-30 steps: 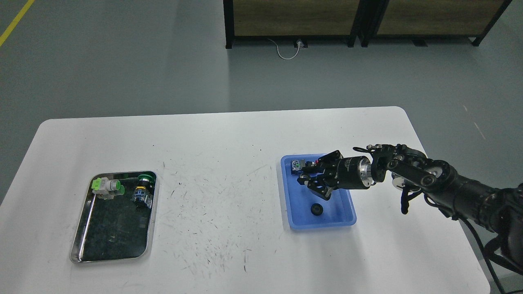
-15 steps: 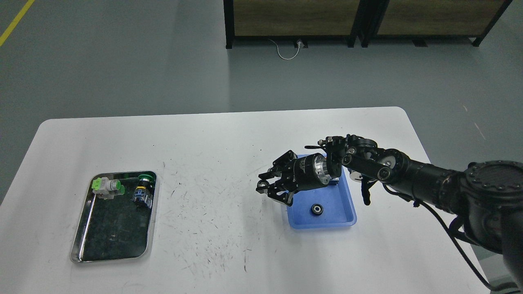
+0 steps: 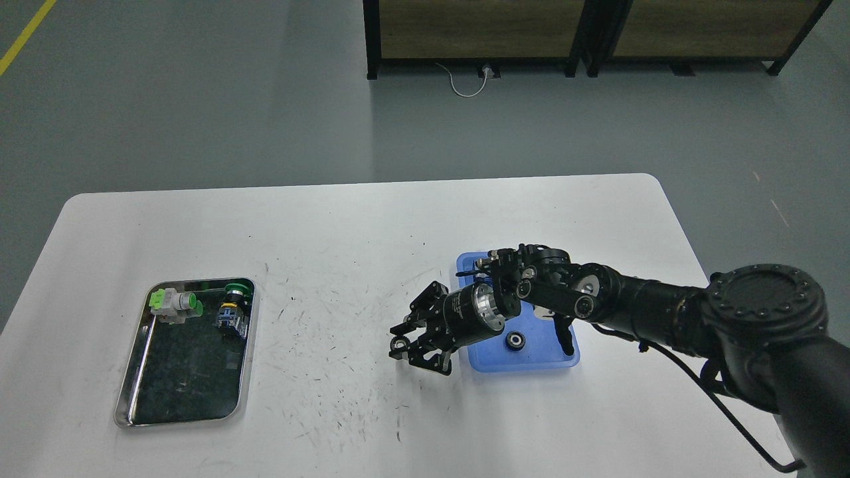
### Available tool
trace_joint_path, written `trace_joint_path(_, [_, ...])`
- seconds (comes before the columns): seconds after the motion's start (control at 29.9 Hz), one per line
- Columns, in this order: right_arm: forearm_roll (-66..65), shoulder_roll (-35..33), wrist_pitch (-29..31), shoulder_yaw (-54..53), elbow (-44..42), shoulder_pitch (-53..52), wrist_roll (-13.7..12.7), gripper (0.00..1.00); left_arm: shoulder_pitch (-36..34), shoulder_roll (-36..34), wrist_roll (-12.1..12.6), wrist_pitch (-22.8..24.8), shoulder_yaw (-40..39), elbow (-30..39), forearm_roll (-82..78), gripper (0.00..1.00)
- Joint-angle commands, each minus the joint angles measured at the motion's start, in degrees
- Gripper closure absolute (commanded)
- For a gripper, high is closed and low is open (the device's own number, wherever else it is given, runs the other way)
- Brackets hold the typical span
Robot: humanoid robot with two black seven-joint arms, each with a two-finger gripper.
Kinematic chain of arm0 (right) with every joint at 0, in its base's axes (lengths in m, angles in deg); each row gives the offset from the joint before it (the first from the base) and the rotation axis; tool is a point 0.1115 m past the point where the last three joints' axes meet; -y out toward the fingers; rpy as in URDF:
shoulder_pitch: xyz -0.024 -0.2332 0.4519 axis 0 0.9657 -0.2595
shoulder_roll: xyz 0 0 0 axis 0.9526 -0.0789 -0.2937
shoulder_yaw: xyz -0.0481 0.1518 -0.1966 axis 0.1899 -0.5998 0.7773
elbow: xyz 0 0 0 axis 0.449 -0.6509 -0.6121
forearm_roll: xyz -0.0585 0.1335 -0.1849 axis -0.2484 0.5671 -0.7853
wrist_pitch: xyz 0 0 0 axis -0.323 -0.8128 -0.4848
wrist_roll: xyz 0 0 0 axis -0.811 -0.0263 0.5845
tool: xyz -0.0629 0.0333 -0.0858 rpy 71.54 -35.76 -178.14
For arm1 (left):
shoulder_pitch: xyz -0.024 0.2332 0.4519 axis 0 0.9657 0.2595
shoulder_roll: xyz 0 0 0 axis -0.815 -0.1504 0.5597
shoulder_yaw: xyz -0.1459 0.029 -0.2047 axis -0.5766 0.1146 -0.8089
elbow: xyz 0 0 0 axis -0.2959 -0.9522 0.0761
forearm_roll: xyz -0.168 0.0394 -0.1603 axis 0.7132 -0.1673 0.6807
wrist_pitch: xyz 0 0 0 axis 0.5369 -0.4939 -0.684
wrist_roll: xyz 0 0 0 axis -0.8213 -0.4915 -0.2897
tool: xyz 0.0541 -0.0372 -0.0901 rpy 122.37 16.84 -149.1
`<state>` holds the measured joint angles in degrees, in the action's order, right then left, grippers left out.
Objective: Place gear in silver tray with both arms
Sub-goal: 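Carry the gear out of the blue tray and release it on the table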
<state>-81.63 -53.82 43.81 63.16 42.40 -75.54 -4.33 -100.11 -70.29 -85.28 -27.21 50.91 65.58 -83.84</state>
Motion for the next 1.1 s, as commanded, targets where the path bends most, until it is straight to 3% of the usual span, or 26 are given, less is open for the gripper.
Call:
trace_joint_path(0.0, [-0.1, 1.4, 0.0, 0.8, -0.3, 0.1, 0.1, 0.7, 0.0, 0.1, 0.0, -0.1, 0.1, 0.0, 0.0, 0.02])
trace_joint_path(0.3, [-0.1, 2.5, 0.0, 3.1, -0.9, -0.2, 0.3, 0.7, 0.0, 0.0, 0.0, -0.1, 0.1, 0.2, 0.0, 0.02])
trace_joint_path(0.53, [-0.1, 2.5, 0.0, 3.5, -2.1, -0.5, 0.6, 0.63, 0.1, -0.2, 0.0, -0.1, 0.2, 0.2, 0.1, 0.02])
trace_joint_path(0.94, [0.0, 2.5, 0.0, 2.5, -4.8, -0.8, 1.5, 0.45, 0.0, -0.2, 0.0, -0.1, 0.2, 0.3, 0.0, 0.02])
trace_joint_path(1.07, [0.0, 2.5, 0.0, 1.0, -5.5, -1.0, 1.3, 0.33, 0.0, -0.3, -0.1, 0.1, 0.2, 0.5, 0.1, 0.02])
